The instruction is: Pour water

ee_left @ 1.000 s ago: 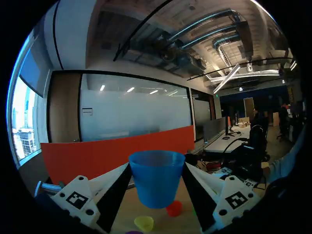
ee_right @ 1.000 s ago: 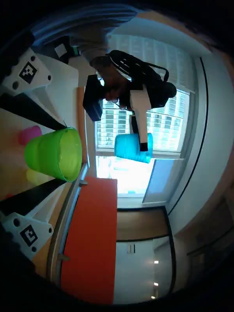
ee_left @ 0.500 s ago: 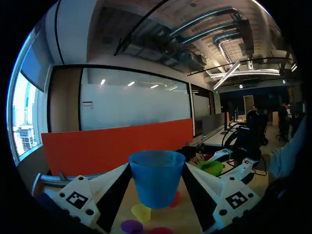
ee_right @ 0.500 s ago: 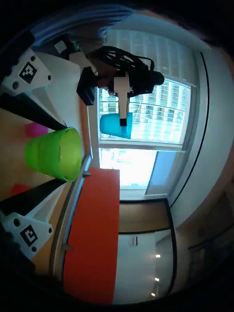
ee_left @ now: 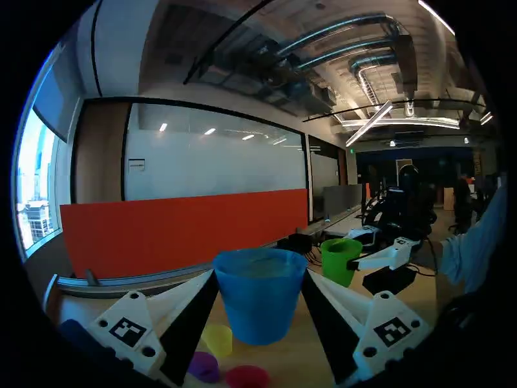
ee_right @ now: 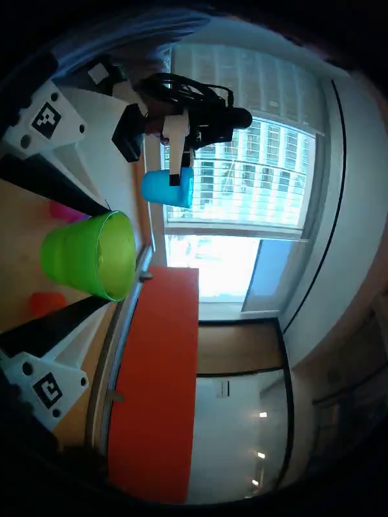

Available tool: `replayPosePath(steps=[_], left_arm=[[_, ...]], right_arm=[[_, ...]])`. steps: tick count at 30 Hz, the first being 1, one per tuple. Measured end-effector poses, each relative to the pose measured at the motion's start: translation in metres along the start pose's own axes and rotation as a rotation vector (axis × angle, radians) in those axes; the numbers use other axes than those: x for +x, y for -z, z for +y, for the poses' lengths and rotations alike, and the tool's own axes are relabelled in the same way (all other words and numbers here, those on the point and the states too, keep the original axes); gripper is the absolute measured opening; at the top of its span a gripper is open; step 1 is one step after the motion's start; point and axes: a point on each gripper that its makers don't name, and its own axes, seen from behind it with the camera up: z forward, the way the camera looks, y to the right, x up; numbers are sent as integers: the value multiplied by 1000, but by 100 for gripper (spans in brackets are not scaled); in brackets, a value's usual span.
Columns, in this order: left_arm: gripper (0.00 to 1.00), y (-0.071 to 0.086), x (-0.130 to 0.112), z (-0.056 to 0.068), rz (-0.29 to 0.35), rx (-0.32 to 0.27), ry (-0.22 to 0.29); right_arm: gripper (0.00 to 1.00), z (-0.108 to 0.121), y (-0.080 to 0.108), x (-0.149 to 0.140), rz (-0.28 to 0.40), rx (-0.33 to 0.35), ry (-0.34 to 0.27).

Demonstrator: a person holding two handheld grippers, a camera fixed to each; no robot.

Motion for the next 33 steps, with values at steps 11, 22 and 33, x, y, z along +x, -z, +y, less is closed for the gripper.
replayPosePath(steps=[11,22,33], left_arm=[[86,0,-26,20,-44,-50,-1],[87,0,-55,38,-98,-92,3],[87,1,-90,50,-169,-124,-9]], right_arm=[[89,-4,4,-3,-32,16,11],[89,-4,12,-13,-72,30,9],[89,-6,20,-30,-142,56,12]])
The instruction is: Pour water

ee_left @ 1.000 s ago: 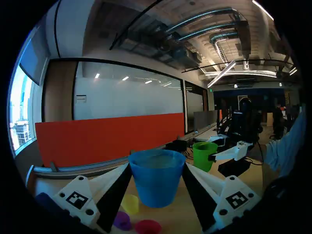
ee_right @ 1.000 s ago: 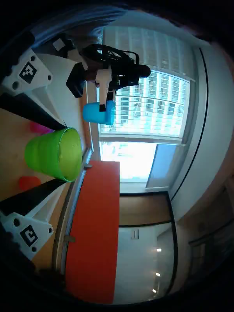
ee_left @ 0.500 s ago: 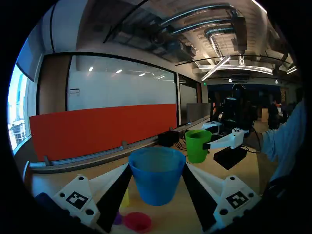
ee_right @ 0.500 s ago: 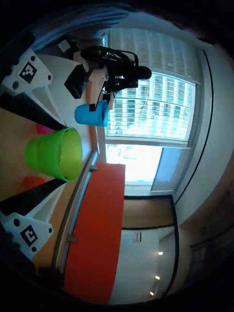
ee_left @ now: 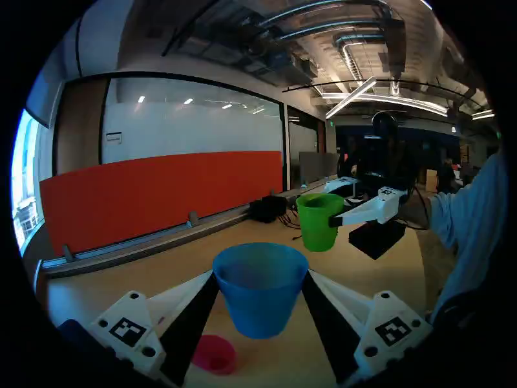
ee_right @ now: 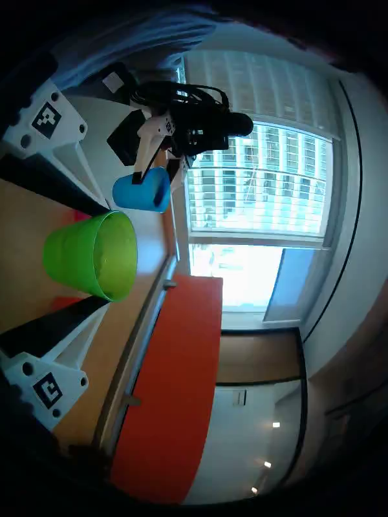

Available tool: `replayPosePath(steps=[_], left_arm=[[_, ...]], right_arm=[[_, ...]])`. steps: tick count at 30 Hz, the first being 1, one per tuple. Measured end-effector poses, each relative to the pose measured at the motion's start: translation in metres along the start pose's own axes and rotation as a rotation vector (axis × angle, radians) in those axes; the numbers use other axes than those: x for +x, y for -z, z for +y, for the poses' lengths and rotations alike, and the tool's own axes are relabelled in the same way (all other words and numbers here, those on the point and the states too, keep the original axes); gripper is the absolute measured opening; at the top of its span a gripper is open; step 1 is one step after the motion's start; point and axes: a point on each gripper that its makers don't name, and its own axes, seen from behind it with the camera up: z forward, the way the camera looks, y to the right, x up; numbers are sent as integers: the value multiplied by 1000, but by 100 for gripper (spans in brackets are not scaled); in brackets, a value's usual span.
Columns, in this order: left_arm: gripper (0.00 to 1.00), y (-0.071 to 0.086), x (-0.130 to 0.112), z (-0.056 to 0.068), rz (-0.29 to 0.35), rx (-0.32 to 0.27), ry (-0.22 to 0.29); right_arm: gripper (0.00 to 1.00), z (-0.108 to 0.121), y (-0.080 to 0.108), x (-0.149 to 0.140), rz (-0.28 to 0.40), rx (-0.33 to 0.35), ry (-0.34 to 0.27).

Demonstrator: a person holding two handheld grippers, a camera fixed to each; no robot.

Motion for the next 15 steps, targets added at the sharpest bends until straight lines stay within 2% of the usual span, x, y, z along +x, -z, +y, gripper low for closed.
replayPosePath(steps=[15], left_arm=[[87,-10,-51,23,-114,-46,-31]], right_arm=[[89,-1,6,-30,-86,29,-4]])
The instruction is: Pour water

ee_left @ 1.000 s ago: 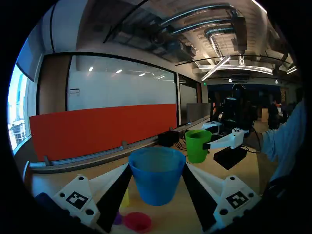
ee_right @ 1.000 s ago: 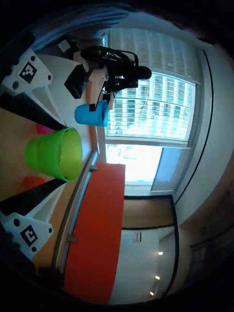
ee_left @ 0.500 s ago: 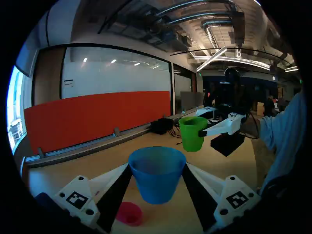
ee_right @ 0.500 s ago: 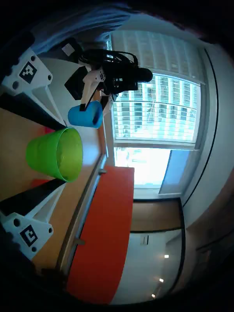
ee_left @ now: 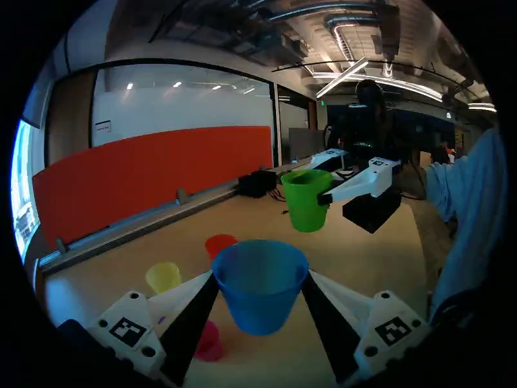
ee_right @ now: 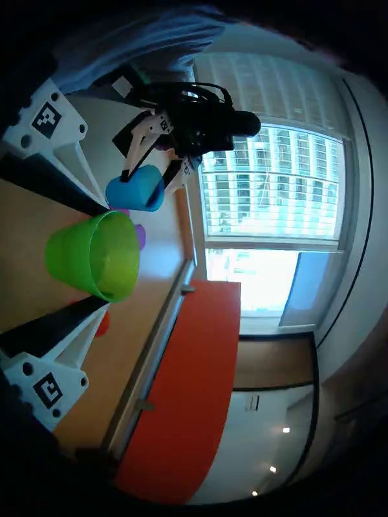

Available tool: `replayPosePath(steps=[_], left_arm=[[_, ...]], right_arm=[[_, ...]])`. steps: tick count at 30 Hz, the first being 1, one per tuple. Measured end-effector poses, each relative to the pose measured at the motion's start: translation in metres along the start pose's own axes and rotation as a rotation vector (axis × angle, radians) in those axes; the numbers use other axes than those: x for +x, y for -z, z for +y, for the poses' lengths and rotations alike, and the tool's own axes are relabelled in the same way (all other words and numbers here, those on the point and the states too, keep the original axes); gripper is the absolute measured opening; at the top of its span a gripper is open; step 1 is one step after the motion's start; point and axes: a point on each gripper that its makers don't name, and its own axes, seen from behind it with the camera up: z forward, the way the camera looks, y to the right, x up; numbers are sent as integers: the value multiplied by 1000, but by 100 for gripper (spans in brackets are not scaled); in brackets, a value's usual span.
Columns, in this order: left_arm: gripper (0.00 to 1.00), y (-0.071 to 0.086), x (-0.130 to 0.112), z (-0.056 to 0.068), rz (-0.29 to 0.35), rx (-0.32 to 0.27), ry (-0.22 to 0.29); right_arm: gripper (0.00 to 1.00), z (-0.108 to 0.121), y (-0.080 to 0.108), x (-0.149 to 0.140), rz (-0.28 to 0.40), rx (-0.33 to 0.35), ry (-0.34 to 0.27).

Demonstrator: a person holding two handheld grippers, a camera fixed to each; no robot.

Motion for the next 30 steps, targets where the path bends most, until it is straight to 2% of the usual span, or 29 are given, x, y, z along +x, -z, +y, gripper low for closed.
replayPosePath(steps=[11,19,30], left_arm=[[87,-11,-35,12,-90,-32,-11],[87,-14,-59,22,-166,-65,-27],[87,-16,-85,29,-235,-94,-25]], right_arm=[[89,4,0,-19,-63,-1,2],[89,5,0,-37,-111,12,3],[89,7,-4,-60,-165,26,-1]])
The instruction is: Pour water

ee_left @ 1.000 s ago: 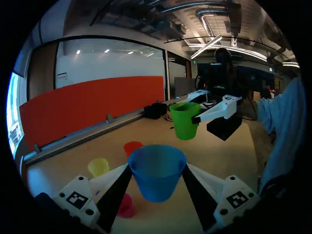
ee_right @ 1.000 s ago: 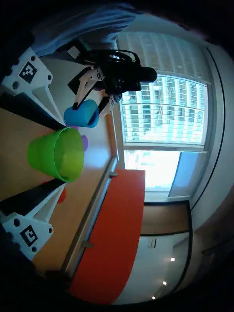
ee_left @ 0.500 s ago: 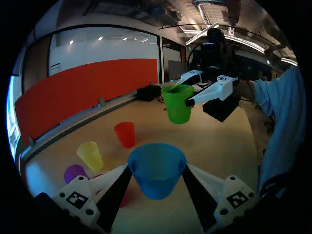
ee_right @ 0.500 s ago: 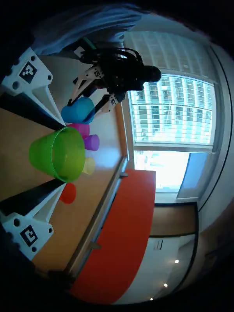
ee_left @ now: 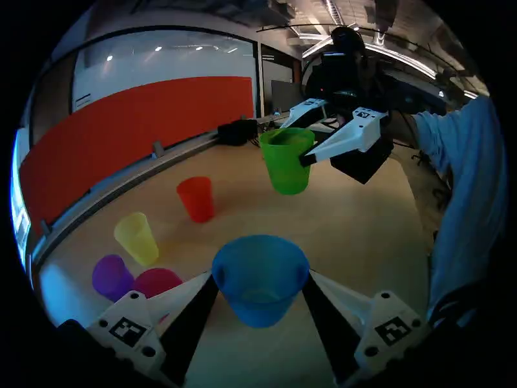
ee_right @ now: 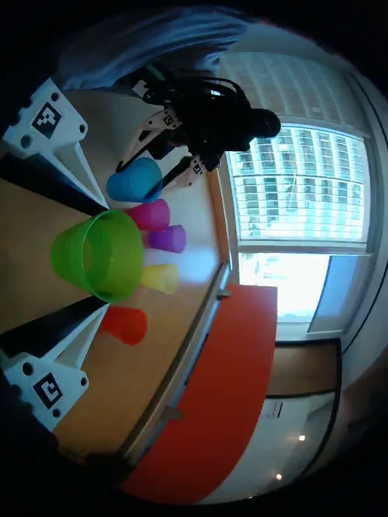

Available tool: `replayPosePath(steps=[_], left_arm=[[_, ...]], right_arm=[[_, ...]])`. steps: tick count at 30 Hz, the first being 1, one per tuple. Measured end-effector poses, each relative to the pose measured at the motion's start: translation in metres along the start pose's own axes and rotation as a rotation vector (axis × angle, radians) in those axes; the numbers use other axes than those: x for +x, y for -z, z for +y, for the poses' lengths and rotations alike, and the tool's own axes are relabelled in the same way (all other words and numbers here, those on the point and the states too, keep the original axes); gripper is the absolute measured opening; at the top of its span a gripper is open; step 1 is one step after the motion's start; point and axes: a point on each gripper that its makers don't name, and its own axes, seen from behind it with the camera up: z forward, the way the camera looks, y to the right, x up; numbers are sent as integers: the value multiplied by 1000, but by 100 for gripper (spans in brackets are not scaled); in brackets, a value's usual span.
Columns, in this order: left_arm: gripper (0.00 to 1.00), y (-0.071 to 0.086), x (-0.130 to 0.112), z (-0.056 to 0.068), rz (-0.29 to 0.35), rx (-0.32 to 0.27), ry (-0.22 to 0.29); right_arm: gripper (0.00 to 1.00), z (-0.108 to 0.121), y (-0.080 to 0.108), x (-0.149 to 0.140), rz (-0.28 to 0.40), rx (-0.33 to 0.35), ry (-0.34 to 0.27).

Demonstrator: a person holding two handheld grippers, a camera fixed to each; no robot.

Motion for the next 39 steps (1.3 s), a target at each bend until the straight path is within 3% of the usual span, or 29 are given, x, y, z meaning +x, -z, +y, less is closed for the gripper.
replayPosePath(steps=[11,39], left_arm=[[87,-11,-23,3,-49,-15,8],[87,-18,-43,1,-57,-17,41]], right_arm=[[89,-2,-9,-19,-48,14,8],[89,-4,-21,-41,-88,2,12]])
